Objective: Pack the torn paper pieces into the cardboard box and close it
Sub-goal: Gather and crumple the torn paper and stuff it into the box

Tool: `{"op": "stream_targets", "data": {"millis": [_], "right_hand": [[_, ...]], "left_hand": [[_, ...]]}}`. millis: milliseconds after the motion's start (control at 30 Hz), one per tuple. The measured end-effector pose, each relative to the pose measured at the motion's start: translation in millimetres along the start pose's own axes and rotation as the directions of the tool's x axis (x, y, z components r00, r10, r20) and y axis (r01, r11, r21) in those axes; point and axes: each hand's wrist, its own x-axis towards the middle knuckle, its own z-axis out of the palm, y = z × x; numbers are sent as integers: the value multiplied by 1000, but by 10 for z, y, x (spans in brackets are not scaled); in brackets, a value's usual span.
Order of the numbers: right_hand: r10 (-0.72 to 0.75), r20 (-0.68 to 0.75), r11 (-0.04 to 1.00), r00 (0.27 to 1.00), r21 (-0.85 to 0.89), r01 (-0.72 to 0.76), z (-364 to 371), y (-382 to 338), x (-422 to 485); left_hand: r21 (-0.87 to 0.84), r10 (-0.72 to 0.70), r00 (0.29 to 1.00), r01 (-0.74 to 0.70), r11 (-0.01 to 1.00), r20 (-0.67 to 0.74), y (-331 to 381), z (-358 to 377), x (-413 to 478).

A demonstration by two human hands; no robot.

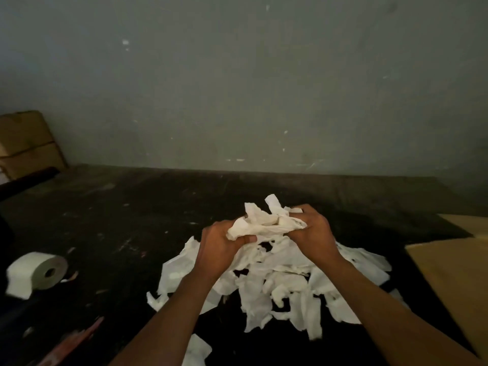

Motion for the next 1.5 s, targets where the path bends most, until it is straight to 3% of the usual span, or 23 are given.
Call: {"op": "stream_targets", "data": {"millis": [233,400,600,833,1067,1200,1333,1500], "right_hand": [[318,2,948,948,3,-318,-868,22,-402],[377,-73,918,923,160,-363,-1667,-8,-674],[528,-247,809,812,438,-393,-2818,292,-837],[565,-363,813,741,401,-423,-4250,1031,-1012],[525,-353,845,774,112,-522,-5353,1709,-1248],[438,-282,868,854,-115,-483,-5612,2035,-1408],[424,-123,781,897,-451,-431,-5647,2411,-1485],[505,-42,769,862,-430,-472,-5611,2615,-1488]], "left_hand": [[-188,-1,994,22,982,113,483,393,-138],[-203,58,982,-20,979,180,1069,948,-123],[-252,166,958,-106,962,232,1947,1894,-66],[-386,155,956,-49,921,248,2914,3453,-233],[-313,2,950,101,944,313,3308,4645,-477],[-209,-16,928,101,973,372,3356,5043,-639],[-55,-46,872,83,995,488,3214,5241,-711],[133,-120,867,63,989,484,3115,5250,-711]]}}
